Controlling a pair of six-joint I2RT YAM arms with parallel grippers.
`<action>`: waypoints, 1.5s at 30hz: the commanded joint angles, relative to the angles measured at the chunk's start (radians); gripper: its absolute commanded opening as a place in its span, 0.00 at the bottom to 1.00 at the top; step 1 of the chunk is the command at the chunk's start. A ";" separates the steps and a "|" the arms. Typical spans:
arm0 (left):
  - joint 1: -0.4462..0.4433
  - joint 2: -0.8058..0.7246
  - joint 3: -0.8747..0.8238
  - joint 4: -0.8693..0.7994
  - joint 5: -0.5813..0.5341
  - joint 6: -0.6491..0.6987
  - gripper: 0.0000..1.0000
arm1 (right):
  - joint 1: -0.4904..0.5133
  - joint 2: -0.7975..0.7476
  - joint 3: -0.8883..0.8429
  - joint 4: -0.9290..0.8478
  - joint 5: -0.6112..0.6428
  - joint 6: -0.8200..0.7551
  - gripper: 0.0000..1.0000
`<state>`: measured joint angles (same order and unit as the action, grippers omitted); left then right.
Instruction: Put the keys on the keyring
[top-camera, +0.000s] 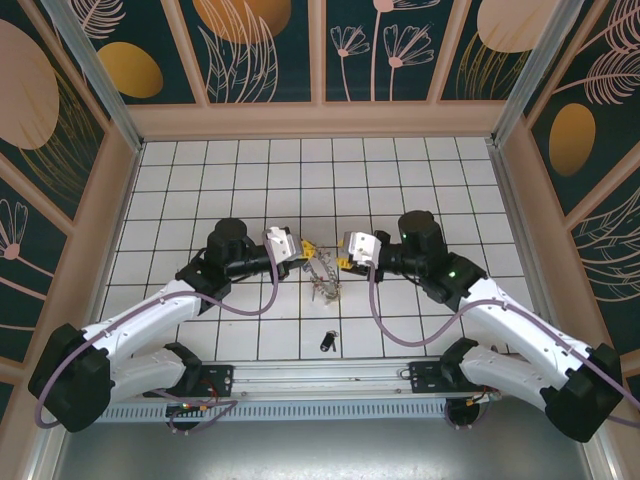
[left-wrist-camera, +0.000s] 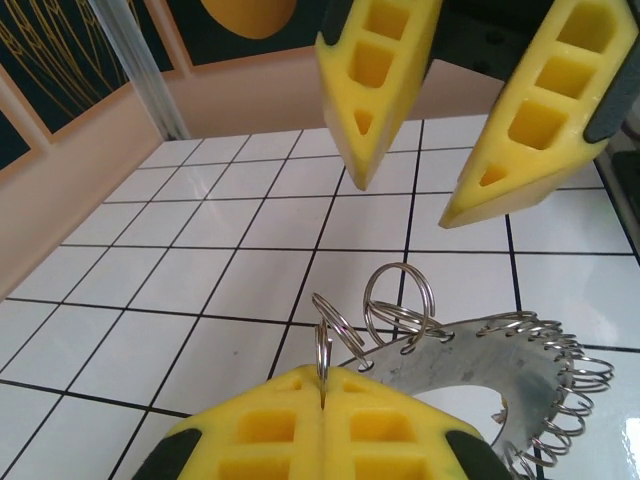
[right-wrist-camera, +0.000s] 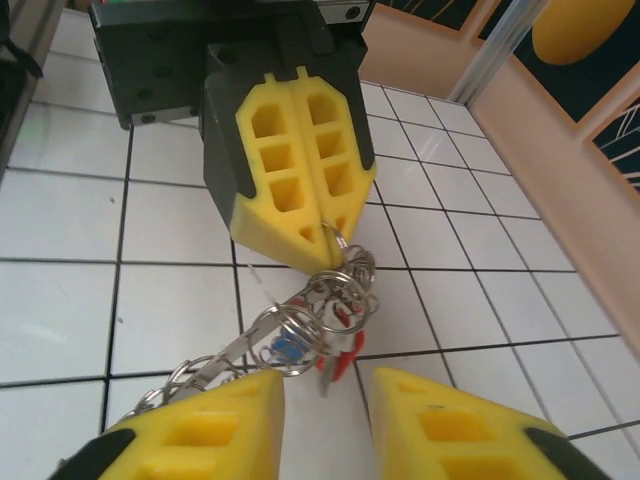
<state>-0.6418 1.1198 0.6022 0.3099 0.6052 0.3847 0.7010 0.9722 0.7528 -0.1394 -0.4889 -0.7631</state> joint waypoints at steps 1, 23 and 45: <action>0.001 -0.023 0.033 0.026 0.042 0.034 0.00 | -0.001 0.027 0.040 -0.081 -0.035 -0.081 0.32; 0.001 -0.050 0.003 0.107 0.065 -0.017 0.00 | -0.044 0.065 0.064 -0.080 -0.177 0.027 0.33; 0.002 -0.034 0.008 0.157 0.075 -0.014 0.00 | -0.202 0.319 0.131 -0.090 -0.771 0.359 0.47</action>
<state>-0.6418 1.0893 0.6014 0.3832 0.6495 0.3767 0.5007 1.2755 0.8246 -0.1726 -1.1801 -0.3614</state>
